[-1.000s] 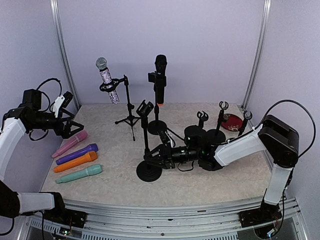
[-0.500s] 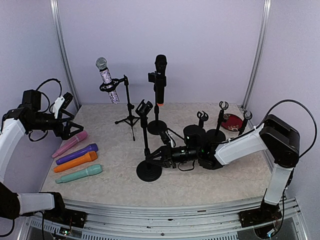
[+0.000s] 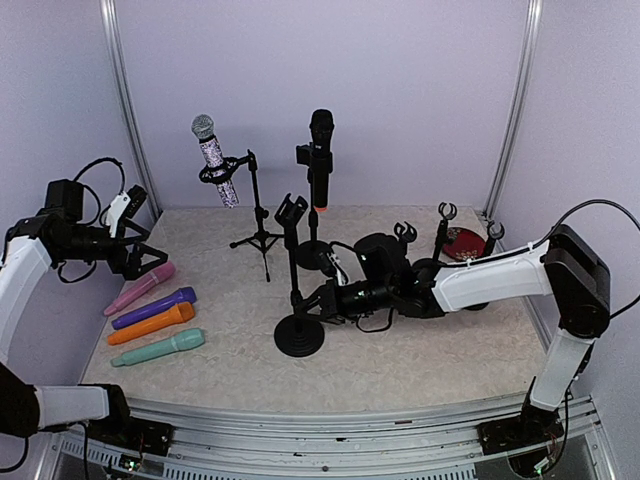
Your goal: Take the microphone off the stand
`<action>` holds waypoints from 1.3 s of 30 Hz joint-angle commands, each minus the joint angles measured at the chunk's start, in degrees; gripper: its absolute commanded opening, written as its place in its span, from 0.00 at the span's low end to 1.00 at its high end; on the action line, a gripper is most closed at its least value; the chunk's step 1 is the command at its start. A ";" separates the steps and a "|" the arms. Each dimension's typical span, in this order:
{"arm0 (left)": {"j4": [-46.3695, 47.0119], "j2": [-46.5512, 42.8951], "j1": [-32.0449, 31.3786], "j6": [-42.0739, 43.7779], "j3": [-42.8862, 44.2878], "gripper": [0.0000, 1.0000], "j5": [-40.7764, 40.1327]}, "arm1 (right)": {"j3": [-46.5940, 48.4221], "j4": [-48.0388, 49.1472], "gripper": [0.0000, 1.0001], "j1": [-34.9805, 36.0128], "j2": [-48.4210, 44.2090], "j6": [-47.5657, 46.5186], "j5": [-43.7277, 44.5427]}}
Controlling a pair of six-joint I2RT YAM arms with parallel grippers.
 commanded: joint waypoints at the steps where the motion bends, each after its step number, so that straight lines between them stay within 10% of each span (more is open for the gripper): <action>1: -0.42 0.68 -0.60 0.36 -0.08 0.99 1.29 | -0.18 -13.66 0.00 -0.56 3.04 -6.73 9.65; 27: -0.02 2.79 -3.25 -1.42 1.49 0.99 0.10 | 20.76 -46.82 0.00 7.91 8.02 -29.02 50.72; 34: -0.59 2.57 -3.32 -0.86 1.21 0.99 0.06 | 11.85 -29.44 0.63 6.76 -3.62 -25.90 33.09; 39: -0.86 1.93 -3.23 -0.18 0.29 0.99 -0.14 | -0.98 -9.90 0.70 1.37 -12.32 -16.05 14.59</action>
